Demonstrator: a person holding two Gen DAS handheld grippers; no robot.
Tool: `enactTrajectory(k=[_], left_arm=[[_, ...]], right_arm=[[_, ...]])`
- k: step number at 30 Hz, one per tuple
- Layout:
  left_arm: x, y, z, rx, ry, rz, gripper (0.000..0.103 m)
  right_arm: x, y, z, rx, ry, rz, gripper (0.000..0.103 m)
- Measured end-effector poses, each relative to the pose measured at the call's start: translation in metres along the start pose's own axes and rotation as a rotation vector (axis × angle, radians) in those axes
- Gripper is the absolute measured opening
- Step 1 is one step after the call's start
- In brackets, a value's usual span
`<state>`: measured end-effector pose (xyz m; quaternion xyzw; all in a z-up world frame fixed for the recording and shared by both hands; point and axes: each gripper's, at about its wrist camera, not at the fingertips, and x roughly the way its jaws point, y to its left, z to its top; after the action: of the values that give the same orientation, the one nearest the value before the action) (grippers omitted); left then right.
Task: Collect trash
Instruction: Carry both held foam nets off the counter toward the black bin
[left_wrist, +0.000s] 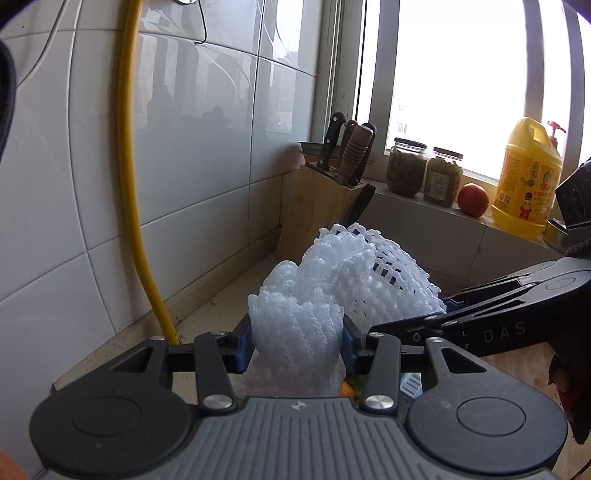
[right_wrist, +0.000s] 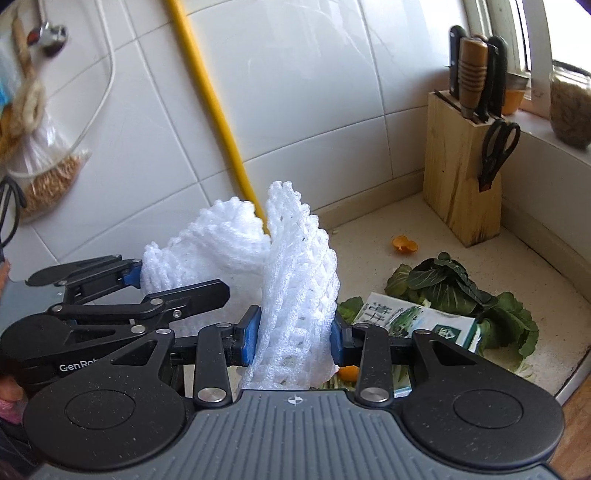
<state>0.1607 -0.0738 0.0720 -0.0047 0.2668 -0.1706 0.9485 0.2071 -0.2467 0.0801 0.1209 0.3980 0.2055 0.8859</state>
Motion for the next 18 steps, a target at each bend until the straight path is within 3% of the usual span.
enactTrajectory(k=[7, 18], left_arm=[[-0.017, 0.029, -0.010, -0.044, 0.000, 0.008, 0.042], [-0.063, 0.080, -0.032, -0.106, -0.014, 0.091, 0.042]], right_arm=[[0.011, 0.037, 0.003, -0.053, 0.013, -0.007, 0.045], [0.039, 0.102, 0.001, -0.131, 0.048, 0.050, 0.045]])
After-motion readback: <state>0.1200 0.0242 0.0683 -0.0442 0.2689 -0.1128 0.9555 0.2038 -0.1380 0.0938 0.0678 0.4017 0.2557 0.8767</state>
